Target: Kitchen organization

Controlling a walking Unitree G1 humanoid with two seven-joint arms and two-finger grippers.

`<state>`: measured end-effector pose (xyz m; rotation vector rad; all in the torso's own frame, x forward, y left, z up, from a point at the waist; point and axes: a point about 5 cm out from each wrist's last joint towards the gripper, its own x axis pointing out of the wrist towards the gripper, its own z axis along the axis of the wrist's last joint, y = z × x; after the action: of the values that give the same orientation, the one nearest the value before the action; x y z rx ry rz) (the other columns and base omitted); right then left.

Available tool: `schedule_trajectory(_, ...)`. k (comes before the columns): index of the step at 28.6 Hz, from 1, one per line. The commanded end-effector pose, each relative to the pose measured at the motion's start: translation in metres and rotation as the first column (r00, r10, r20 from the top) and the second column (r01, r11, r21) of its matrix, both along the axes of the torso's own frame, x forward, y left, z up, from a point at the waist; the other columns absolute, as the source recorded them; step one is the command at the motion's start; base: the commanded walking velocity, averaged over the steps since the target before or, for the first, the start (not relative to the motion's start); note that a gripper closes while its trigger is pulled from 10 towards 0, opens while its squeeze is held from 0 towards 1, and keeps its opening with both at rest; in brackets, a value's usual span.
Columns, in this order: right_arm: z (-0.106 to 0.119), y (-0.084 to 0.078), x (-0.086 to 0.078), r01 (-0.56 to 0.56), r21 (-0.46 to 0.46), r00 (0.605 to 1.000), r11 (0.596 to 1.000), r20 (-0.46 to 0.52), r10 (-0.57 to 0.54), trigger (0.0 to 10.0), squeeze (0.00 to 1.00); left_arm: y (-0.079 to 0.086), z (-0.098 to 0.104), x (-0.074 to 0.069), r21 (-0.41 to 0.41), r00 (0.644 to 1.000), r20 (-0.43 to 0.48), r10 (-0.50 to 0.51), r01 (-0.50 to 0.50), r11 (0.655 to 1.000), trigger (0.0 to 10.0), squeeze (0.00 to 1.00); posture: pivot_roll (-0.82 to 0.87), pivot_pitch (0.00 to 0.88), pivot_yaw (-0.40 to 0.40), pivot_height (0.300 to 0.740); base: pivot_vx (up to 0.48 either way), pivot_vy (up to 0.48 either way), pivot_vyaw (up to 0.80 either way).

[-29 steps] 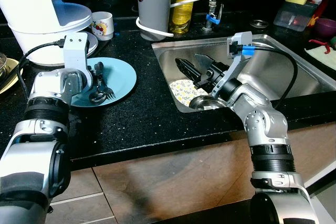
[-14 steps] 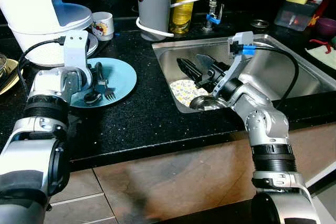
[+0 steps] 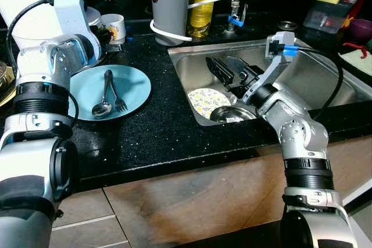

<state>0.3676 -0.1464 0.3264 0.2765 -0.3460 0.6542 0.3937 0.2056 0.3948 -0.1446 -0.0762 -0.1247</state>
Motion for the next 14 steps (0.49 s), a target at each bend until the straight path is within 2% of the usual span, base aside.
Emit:
schedule_trajectory(1, 0.002, 0.003, -0.003, -0.014, 0.002, 1.0, 1.0, 0.009, 0.014, 10.0, 0.0, 0.006, -0.017, 0.003, 0.018, 0.997, -0.073, 0.032, -0.031, 0.999, 0.0, 0.0, 0.03, 0.172, 0.015, 0.74, 0.0, 0.0, 0.0)
schedule_trajectory(2, 0.001, 0.003, -0.003, -0.018, -0.005, 1.0, 1.0, 0.006, 0.018, 10.0, 0.0, 0.005, -0.03, 0.006, 0.045, 0.991, -0.127, 0.043, -0.038, 0.998, 10.0, 0.0, 0.03, 0.171, 0.012, 0.74, 0.0, 0.0, 0.0)
schedule_trajectory(3, 0.001, 0.003, -0.003, -0.022, -0.009, 1.0, 1.0, 0.004, 0.022, 10.0, 0.0, 0.004, -0.038, 0.008, 0.062, 0.986, -0.161, 0.051, -0.041, 0.997, 10.0, 0.0, 0.03, 0.171, 0.012, 0.74, 0.0, 0.0, 0.0)
schedule_trajectory(4, 0.0, 0.003, -0.003, -0.023, -0.014, 1.0, 1.0, 0.001, 0.023, 10.0, 0.0, 0.002, -0.048, 0.01, 0.071, 0.981, -0.19, 0.048, -0.035, 0.997, 10.0, 1.0, 0.03, 0.171, 0.006, 0.74, 0.0, 0.0, 0.0)
schedule_trajectory(6, 0.0, 0.003, -0.002, -0.029, -0.011, 1.0, 1.0, -0.007, 0.029, 10.0, 0.0, 0.001, -0.058, 0.013, 0.097, 0.975, -0.213, 0.067, -0.047, 0.994, 10.0, 1.0, 0.03, 0.171, 0.008, 0.74, 0.0, 0.0, 0.0)
schedule_trajectory(9, -0.001, 0.003, -0.002, -0.032, -0.01, 0.999, 0.999, -0.011, 0.032, 10.0, 0.0, 0.001, -0.062, 0.013, 0.107, 0.972, -0.223, 0.077, -0.054, 0.993, 10.0, 1.0, 0.03, 0.171, 0.008, 0.74, 0.0, 0.0, 0.0)
schedule_trajectory(10, -0.001, 0.004, -0.003, -0.039, -0.019, 0.999, 0.999, -0.016, 0.039, 10.0, 0.0, 0.002, -0.068, 0.012, 0.147, 0.965, -0.245, 0.092, -0.057, 0.987, 10.0, 1.0, 0.03, 0.171, 0.008, 0.74, 0.0, 0.0, 0.0)
schedule_trajectory(14, -0.002, 0.003, -0.004, -0.045, -0.032, 0.999, 0.998, -0.024, 0.044, 10.0, 0.0, 0.005, -0.075, 0.012, 0.195, 0.957, -0.272, 0.105, -0.052, 0.979, 10.0, 1.0, 0.02, 0.173, 0.017, 0.74, 0.0, 0.0, 0.0)
